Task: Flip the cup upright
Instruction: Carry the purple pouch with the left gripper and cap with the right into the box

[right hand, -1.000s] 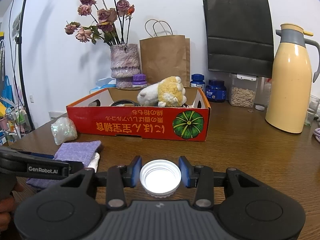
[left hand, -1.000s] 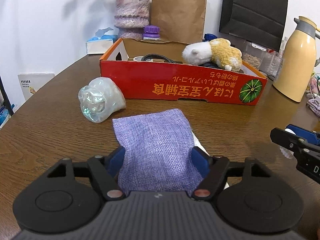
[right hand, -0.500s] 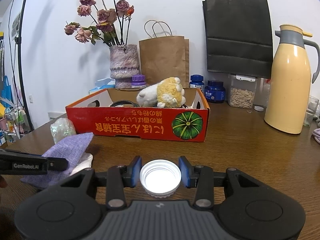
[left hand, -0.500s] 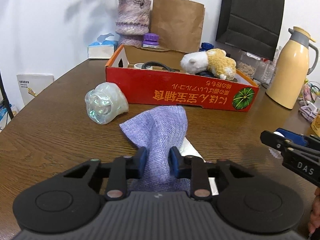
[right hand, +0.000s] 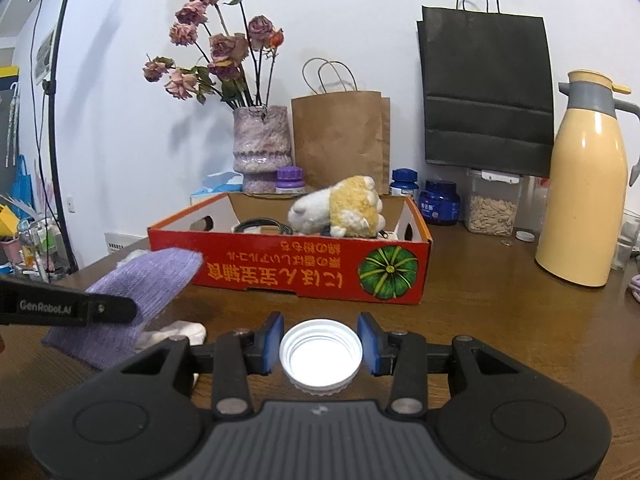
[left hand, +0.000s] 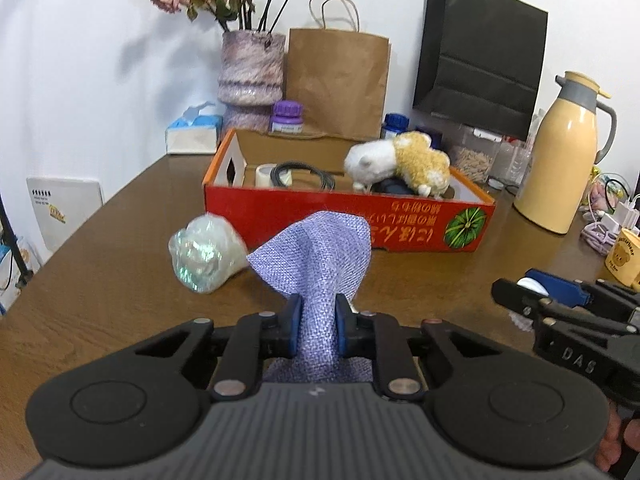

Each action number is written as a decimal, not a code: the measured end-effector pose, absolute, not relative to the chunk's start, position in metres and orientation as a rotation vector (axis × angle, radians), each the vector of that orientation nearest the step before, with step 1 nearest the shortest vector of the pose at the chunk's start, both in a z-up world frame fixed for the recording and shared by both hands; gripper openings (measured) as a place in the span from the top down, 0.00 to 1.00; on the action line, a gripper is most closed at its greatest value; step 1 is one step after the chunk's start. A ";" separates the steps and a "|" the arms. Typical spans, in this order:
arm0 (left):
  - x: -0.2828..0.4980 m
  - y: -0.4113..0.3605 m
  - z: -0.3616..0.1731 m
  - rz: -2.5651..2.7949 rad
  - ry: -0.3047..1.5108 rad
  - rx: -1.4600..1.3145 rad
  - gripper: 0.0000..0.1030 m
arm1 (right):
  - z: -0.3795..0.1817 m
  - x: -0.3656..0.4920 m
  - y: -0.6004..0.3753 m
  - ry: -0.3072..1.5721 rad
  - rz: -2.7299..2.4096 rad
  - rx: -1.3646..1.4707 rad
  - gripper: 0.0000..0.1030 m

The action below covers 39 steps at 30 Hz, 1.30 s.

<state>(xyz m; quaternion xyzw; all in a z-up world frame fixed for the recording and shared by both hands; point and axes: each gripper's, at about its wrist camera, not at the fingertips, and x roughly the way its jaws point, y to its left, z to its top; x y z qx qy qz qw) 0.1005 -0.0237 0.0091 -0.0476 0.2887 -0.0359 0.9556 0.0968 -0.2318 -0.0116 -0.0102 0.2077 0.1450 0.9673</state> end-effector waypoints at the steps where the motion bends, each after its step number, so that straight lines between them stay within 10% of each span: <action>1: 0.101 -0.024 0.012 -0.075 0.581 -0.095 0.83 | -0.010 0.097 -0.230 0.416 0.297 -0.021 0.62; 39: 0.207 -0.008 0.059 -0.055 0.488 -0.151 0.83 | 0.046 0.194 -0.179 0.311 0.340 0.033 0.62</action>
